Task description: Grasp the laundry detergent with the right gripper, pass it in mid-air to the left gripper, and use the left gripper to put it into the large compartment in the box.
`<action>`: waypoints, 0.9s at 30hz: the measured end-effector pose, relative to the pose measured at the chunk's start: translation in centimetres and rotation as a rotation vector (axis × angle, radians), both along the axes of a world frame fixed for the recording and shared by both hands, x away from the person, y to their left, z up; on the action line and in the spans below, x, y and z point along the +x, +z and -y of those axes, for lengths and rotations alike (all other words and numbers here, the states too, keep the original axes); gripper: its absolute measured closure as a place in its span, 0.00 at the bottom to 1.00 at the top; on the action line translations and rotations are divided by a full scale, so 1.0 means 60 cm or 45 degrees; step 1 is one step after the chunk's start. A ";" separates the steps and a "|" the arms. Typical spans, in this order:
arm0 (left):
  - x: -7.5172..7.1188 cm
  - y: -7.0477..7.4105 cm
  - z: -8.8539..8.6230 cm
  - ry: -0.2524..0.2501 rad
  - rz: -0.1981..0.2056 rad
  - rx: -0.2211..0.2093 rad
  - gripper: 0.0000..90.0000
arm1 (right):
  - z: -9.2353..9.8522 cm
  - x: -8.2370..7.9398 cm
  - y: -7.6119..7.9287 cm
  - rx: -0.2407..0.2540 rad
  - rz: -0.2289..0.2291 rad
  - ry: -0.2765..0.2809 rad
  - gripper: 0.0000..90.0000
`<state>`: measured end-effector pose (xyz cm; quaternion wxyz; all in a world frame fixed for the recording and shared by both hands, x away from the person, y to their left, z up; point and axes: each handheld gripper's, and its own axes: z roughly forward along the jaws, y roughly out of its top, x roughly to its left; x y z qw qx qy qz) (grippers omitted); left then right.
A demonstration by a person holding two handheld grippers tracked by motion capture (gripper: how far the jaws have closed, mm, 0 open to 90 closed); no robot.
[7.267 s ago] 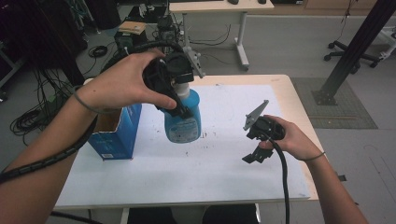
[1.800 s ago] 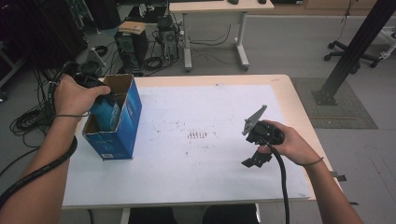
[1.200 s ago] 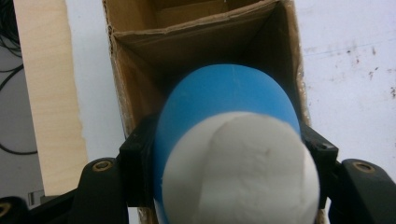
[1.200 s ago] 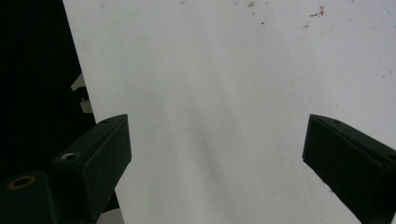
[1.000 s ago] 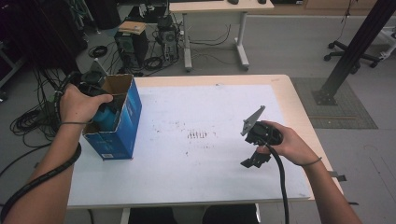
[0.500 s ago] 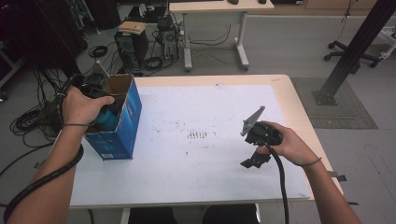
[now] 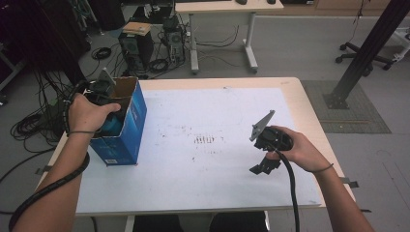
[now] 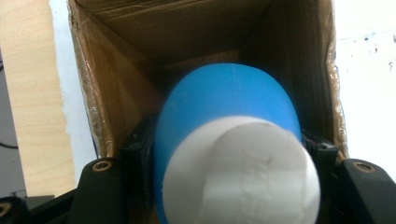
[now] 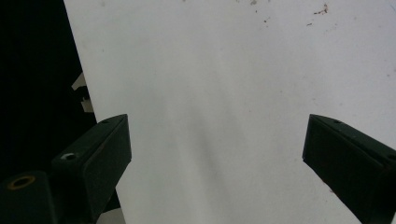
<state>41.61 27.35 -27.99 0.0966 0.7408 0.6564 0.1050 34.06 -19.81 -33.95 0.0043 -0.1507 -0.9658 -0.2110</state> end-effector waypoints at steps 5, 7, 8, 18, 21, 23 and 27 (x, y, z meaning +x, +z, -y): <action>-0.001 -0.002 -0.002 0.004 0.003 -0.001 0.42 | 0.001 0.000 0.000 -0.004 0.001 0.001 0.09; -0.001 -0.002 -0.002 0.004 0.003 -0.001 0.42 | 0.001 0.000 0.000 -0.004 0.001 0.000 0.09; -0.001 -0.003 -0.003 0.008 0.007 -0.002 0.42 | 0.001 0.000 0.000 -0.004 0.001 -0.001 0.09; -0.002 -0.005 -0.002 0.004 0.009 -0.002 0.42 | 0.001 -0.001 0.001 -0.005 0.001 0.003 0.09; -0.002 -0.006 -0.004 0.009 0.010 -0.009 0.42 | 0.001 -0.001 0.001 -0.005 0.002 0.002 0.09; -0.002 -0.006 -0.004 0.009 0.010 -0.009 0.41 | 0.002 -0.001 0.001 -0.007 0.001 -0.002 0.09; -0.001 -0.006 -0.005 0.008 0.009 -0.023 0.41 | 0.002 -0.001 0.001 -0.008 0.001 0.000 0.09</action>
